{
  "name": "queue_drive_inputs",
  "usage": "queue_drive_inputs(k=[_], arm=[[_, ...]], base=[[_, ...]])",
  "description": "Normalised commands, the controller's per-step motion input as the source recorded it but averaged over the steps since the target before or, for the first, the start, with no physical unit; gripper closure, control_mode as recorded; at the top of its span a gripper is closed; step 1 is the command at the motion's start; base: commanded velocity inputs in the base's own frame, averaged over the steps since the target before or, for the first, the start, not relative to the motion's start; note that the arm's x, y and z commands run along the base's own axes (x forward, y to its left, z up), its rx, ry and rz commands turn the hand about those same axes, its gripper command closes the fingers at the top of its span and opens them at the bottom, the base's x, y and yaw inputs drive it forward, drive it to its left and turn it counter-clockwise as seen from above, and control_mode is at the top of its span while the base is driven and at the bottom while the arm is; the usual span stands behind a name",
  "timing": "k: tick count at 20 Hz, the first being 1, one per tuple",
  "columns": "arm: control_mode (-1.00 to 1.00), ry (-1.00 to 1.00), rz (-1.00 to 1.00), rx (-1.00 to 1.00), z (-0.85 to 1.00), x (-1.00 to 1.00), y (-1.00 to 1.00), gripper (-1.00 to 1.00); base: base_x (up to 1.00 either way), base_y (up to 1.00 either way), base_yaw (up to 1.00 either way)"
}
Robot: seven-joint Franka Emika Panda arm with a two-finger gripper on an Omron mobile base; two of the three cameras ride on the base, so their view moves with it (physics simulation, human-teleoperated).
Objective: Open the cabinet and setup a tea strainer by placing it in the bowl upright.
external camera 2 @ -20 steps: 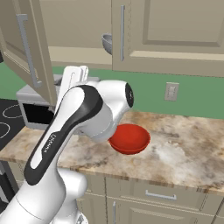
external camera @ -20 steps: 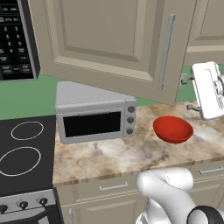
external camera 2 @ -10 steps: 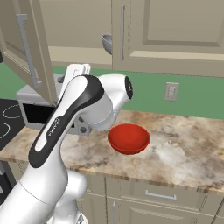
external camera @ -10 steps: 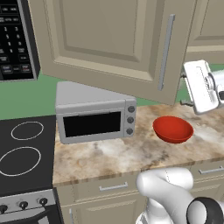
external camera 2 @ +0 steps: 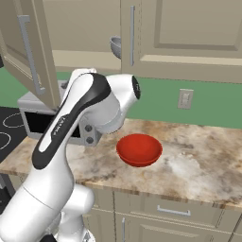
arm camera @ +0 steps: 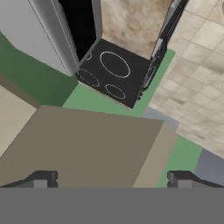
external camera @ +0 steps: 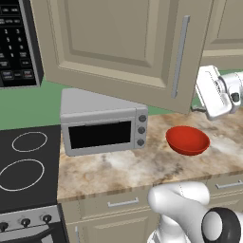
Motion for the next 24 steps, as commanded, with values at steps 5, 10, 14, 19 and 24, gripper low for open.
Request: queue_drive_inputs(k=[5, 10, 14, 19, 24], arm=[[-1.00, 0.09, 0.00, 0.00, 0.00, -0.18, 0.41, -1.00], [-1.00, 0.05, 0.04, 0.00, 0.00, -0.64, 0.55, -1.00], [-1.00, 0.07, 0.05, 0.00, 0.00, -0.87, 0.68, -1.00], [-1.00, 0.12, 0.07, 0.00, 0.00, -0.86, 0.78, -1.00], [-1.00, 0.13, 0.12, 0.00, 0.00, -0.80, 0.88, -1.00]], base=[[0.00, 0.00, 0.00], [0.00, 0.00, 0.00], [0.00, 0.00, 0.00], [0.00, 0.00, 0.00], [0.00, 0.00, 0.00]])
